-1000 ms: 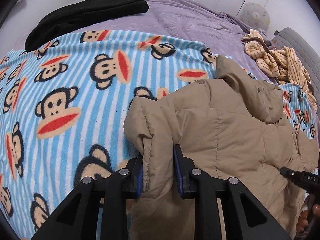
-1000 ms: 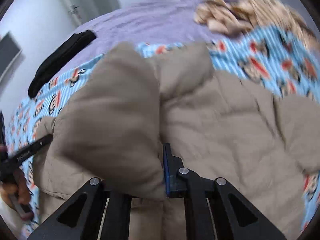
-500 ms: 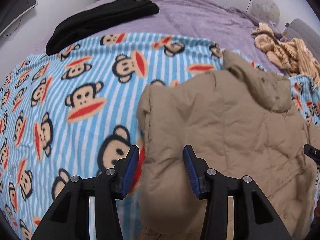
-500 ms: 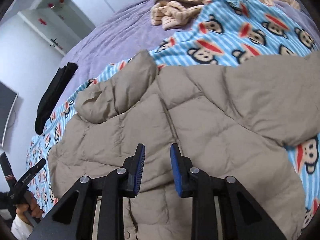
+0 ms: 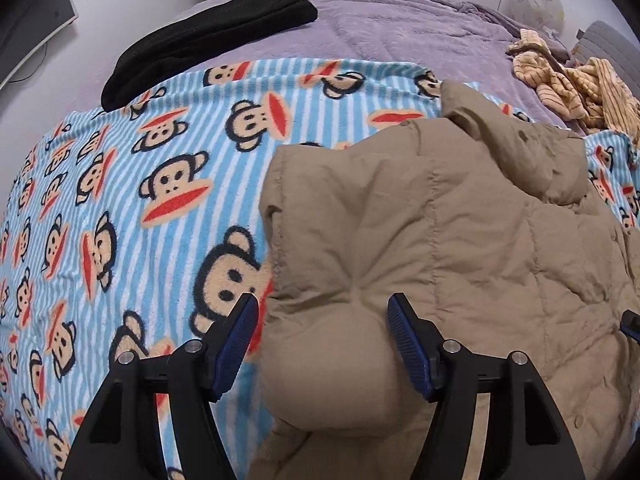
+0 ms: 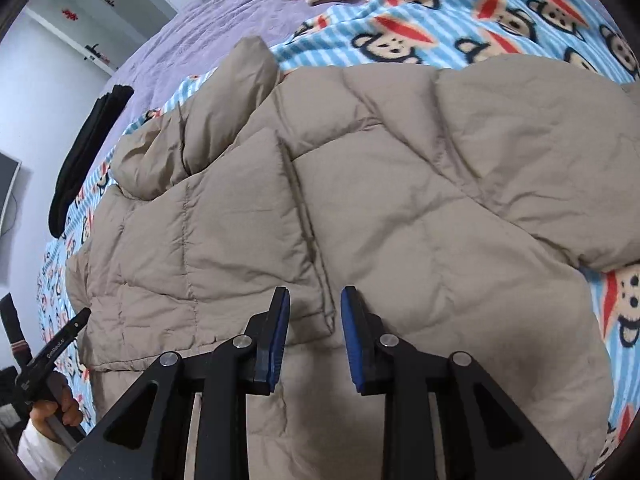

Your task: Fold large clothes

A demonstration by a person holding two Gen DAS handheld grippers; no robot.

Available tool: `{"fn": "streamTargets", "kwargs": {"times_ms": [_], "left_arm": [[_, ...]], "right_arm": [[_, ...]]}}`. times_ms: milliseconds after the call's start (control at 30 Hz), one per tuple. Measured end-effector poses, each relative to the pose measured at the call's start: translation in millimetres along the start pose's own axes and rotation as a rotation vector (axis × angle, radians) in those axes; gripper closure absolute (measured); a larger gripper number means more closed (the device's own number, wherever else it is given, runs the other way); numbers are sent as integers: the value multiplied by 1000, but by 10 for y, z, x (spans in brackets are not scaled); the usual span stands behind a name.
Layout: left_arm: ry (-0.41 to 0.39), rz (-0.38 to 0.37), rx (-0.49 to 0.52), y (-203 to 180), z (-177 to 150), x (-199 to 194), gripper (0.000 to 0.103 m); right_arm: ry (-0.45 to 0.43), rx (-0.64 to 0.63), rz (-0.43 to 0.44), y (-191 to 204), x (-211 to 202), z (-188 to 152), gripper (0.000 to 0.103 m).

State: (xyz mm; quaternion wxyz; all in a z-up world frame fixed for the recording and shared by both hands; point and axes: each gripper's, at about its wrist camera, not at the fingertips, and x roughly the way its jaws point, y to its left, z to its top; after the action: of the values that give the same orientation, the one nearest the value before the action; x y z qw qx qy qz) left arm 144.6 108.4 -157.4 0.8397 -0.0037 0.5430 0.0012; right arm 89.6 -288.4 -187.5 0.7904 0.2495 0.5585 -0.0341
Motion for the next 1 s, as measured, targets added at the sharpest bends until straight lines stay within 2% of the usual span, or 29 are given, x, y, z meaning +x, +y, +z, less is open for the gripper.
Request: {"fn": "streamTargets", "kwargs": {"times_ms": [133,333,367,400,433,467,600,700,867,900,1000], "left_arm": [[13,-45,19,-273,-116,-157,34],[53,-111,47,-736,-299,-278,34],[49,-116,52,-798,-324,-310,34],[45,-116,56,-855,-348,-346,20],[37,-112,57,-904,-371,-386,0],[13,-99,53,-943,-396,-442,0],[-4,-84,77,-1105,-464,-561,0],[23,-87,63,-1168,-491,-569,0],[94,-135,6,-1271,-548,-498,0],[104,-135,3,-1315,-561,-486,0],[133,-167,22,-1497,-591,-472,0]], "right_arm": [[7,110,55,-307,-202,-163,74],[26,121,86,-407,-274,-319,73],[28,124,93,-409,-277,-326,70],[29,127,99,-427,-294,-348,61],[28,132,106,-437,-312,-360,56],[23,135,112,-464,-346,-379,50],[21,129,125,-504,-425,-432,47],[22,136,133,-593,-482,-472,42],[11,161,148,-798,-604,-508,34],[8,167,150,-851,-635,-513,27],[-12,184,157,-997,-725,-505,24]]}}
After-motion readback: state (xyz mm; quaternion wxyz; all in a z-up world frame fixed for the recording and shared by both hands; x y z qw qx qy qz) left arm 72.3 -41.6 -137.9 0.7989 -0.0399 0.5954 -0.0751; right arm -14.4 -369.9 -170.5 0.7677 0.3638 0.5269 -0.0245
